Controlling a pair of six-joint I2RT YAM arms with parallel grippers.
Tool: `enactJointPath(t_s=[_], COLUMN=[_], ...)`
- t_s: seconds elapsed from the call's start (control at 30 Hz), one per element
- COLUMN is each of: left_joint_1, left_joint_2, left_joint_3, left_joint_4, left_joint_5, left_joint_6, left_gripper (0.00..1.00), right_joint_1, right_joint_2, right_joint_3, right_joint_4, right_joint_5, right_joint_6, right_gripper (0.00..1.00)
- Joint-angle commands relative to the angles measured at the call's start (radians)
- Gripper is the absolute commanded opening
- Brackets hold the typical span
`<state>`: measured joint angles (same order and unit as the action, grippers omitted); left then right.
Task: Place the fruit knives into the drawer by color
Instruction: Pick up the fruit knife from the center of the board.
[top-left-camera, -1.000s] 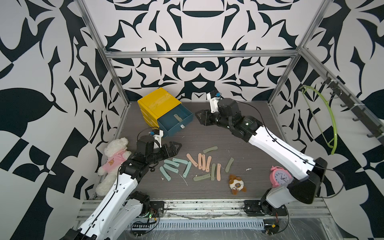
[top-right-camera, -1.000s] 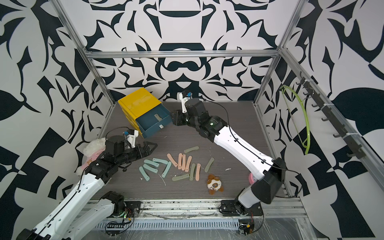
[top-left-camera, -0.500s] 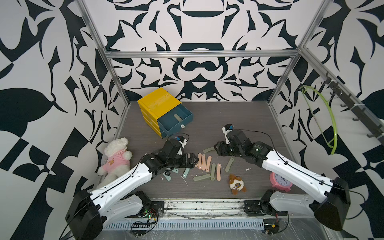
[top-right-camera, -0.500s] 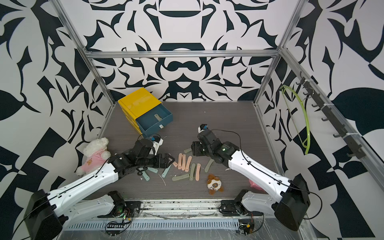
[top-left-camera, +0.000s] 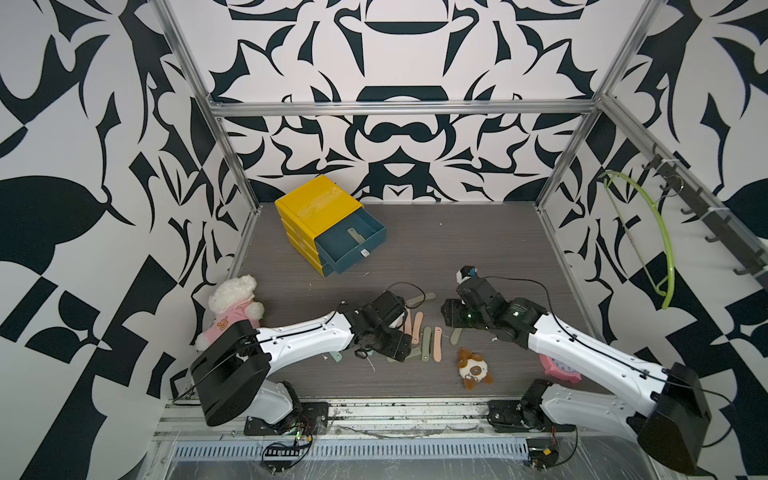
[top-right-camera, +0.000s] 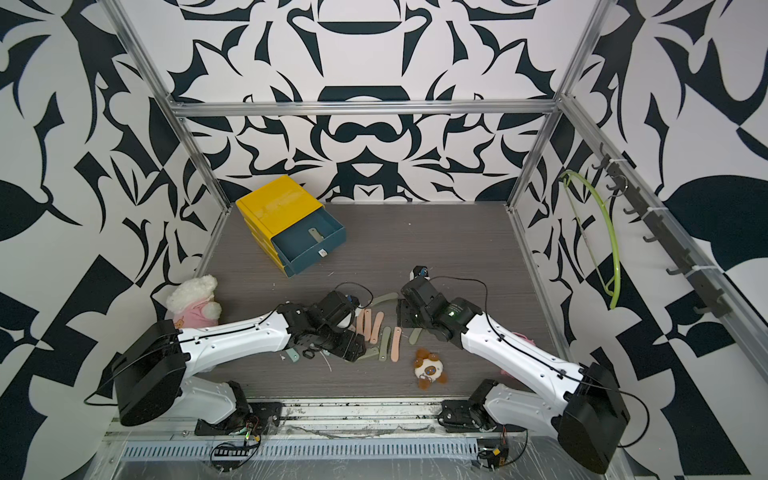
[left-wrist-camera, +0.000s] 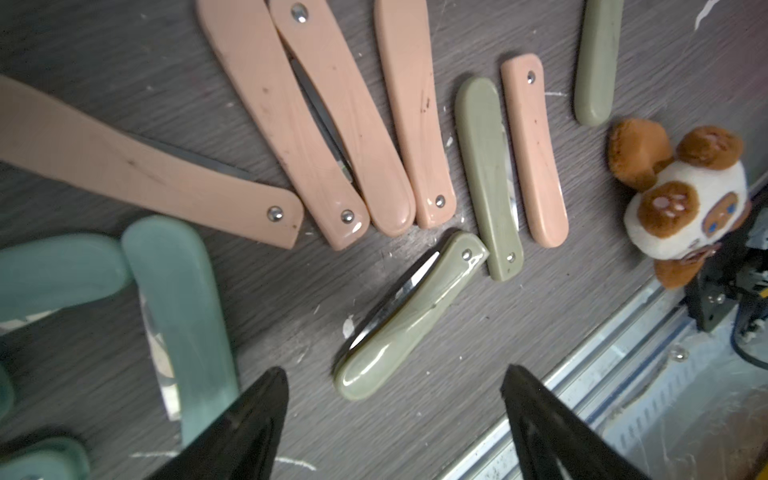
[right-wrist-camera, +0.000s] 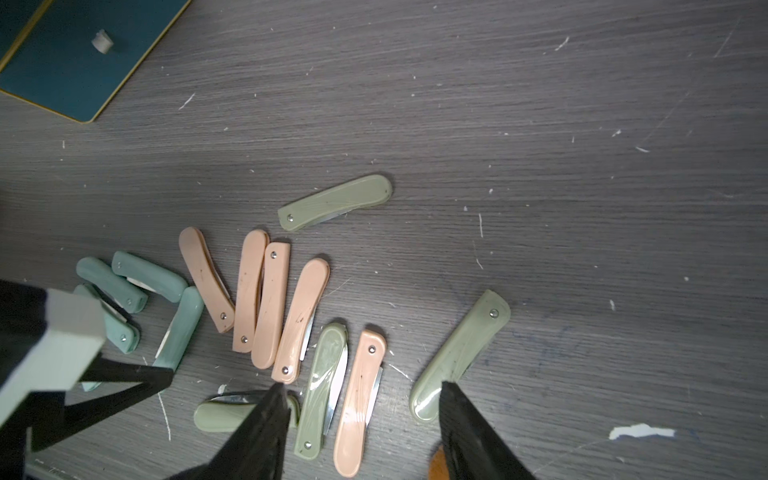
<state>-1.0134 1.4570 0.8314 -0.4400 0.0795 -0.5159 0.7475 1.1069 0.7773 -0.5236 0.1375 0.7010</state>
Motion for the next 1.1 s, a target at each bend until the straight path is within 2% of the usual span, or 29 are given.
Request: enactJointPath(t_s=[0.0,0.13,0.2,0.4,0.57,0.8,0.97,1.07], left_joint_1=[-0.037,-0.072,-0.095,-0.145,-0.166,-0.187,-0.197,-0.197], left_joint_2=[0.041,0.094,0.125,0.218,0.268,0.318,0.347,0.347], left_joint_3=[0.047,0.078,0.102,0.157,0.181,0.191,0.197,0.195], left_joint_4=[-0.065,-0.085,-0.1,-0.131,-0.138,-0.151,-0.157,-0.157], left_joint_5=[-0.061,-0.111,-0.146,-0.236,-0.268,-0.281,-0.276,-0.278], left_joint_6=[0.061,0.098,0.116,0.153,0.172,0.195,0.208,0.206], left_gripper=[0.86,0.86,0.81,0.77,0.71,0.59,0.45,0.41], right_joint_1=[-0.004,-0.004,-0.004,-0.005,-0.008,-0.019,-0.031,-0.035], right_joint_2=[-0.023,-0.036,-0.044,-0.073,-0.095,-0.131,-0.141,-0.138], right_joint_3=[-0.007,-0.014,-0.018,-0.031,-0.027,-0.018,-0.009,-0.003], right_joint_4=[-0.009,-0.007,-0.009,-0.008,-0.016,-0.025,-0.026,-0.029], right_joint_5=[0.035,0.046,0.047,0.094,0.108,0.131,0.132,0.13], right_joint_6=[0.02,0.021,0.024,0.032,0.034,0.025,0.019,0.013], right_gripper=[0.6,0.6,0.6,0.6,0.6,0.6,0.6,0.6])
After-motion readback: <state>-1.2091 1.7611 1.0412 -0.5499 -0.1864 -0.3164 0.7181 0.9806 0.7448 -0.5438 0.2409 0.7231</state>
